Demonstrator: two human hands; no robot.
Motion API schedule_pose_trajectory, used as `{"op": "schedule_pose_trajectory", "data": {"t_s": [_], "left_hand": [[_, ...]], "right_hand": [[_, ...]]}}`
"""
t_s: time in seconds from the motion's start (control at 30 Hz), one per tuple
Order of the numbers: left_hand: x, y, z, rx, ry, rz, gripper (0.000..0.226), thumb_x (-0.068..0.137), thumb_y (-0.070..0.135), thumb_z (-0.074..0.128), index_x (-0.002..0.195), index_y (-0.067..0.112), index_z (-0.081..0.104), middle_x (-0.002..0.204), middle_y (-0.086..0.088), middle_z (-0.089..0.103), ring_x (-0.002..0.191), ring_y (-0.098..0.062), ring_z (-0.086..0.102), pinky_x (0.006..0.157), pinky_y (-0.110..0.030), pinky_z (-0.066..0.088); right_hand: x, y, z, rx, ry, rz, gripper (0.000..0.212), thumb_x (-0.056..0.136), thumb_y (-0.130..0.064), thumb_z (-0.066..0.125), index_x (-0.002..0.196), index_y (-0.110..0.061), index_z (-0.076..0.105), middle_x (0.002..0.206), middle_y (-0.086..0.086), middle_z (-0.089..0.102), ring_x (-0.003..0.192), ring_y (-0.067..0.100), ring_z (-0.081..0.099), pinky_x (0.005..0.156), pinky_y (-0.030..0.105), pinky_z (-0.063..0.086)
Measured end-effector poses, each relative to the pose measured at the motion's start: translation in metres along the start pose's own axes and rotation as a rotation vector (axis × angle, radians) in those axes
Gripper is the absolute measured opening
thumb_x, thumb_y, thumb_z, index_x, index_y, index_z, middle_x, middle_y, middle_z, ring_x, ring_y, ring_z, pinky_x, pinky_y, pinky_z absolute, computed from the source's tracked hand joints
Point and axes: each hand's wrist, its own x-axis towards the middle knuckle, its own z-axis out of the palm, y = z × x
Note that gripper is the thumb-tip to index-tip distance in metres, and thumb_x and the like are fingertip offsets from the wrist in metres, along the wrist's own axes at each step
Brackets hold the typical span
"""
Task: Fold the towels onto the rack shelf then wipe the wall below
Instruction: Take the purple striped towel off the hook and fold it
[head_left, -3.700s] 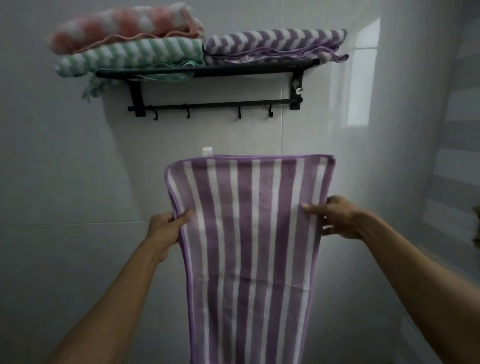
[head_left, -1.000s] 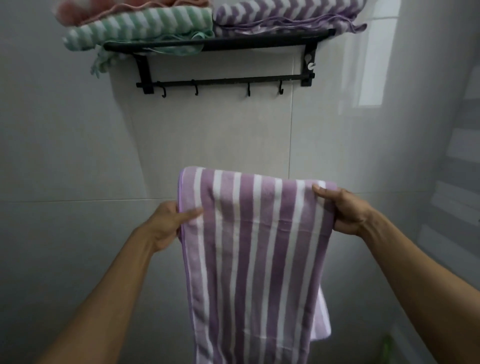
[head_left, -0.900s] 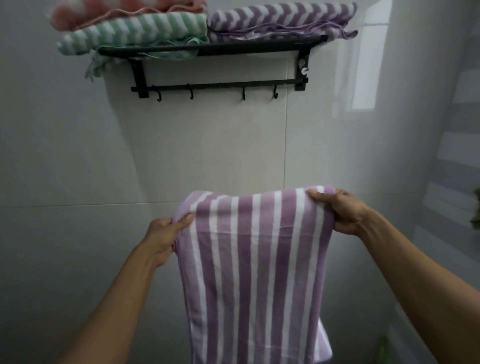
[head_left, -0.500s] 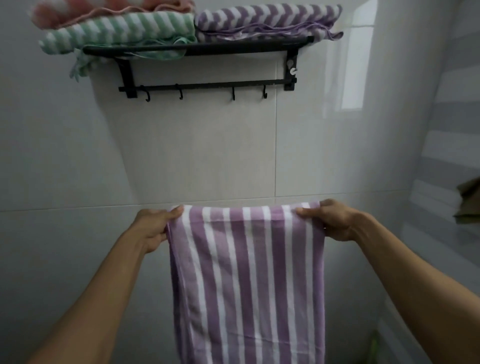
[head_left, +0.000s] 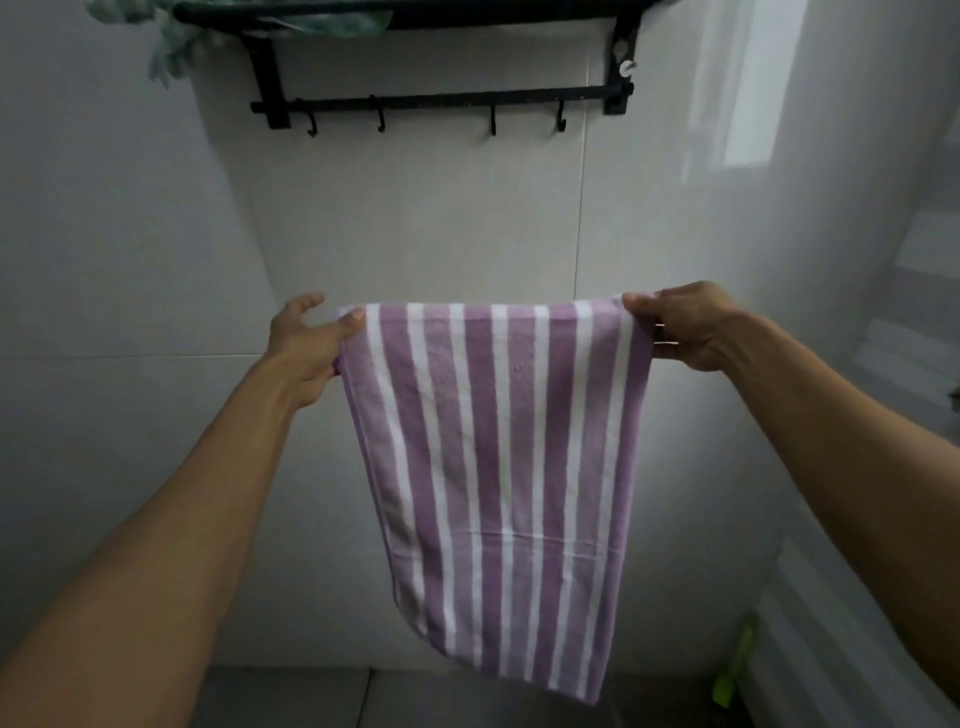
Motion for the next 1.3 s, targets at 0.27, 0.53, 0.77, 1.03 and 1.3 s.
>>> {"op": "schedule_pose_trajectory", "data": {"t_s": [0.27,0.53,0.77,1.03,1.3], "left_hand": [[0.0,-0.005,0.005,0.01,0.118,-0.071,0.058,0.08,0.01,0.082,0.13,0.006,0.052,0.113,-0.015,0.062,0.072,-0.014,0.061,0.06,-0.029,0.052],[-0.001,-0.007,-0.003,-0.024,-0.018,-0.082,0.04,0.082,0.006,0.078,0.117,0.016,0.062,0.093,-0.008,0.07,0.072,-0.017,0.066,0.067,-0.031,0.057],[0.002,-0.009,-0.003,0.018,0.029,-0.052,0.023,0.081,0.003,0.079,0.1,0.013,0.07,0.085,-0.005,0.07,0.059,-0.01,0.065,0.051,-0.021,0.057],[0.0,-0.011,-0.013,0.29,-0.069,-0.03,0.05,0.059,-0.009,0.088,0.104,0.002,0.07,0.096,-0.013,0.068,0.073,-0.021,0.065,0.05,-0.024,0.058],[0.015,-0.021,-0.026,0.693,-0.069,0.143,0.024,0.066,0.013,0.093,0.083,0.008,0.076,0.078,-0.01,0.069,0.068,-0.019,0.059,0.067,-0.026,0.048]], "right_hand": [[-0.001,0.003,0.012,-0.029,0.085,-0.024,0.044,0.084,-0.02,0.082,0.118,-0.009,0.056,0.095,0.009,0.069,0.074,0.021,0.067,0.056,0.036,0.056],[-0.005,-0.005,0.007,-0.02,-0.059,-0.033,0.034,0.087,-0.006,0.076,0.118,-0.013,0.062,0.099,0.009,0.069,0.086,0.022,0.066,0.084,0.043,0.058],[0.006,0.003,0.013,-0.088,0.049,-0.112,0.018,0.09,-0.005,0.073,0.106,-0.011,0.069,0.1,0.01,0.066,0.086,0.019,0.063,0.078,0.038,0.058],[0.008,0.008,0.013,-0.182,-0.048,-0.086,0.035,0.078,0.016,0.073,0.099,-0.011,0.074,0.114,0.01,0.065,0.107,0.026,0.062,0.089,0.041,0.057],[0.012,0.005,0.011,-0.575,-0.053,-0.177,0.008,0.088,-0.01,0.076,0.095,-0.011,0.076,0.094,0.01,0.067,0.086,0.023,0.056,0.077,0.039,0.055]]}}
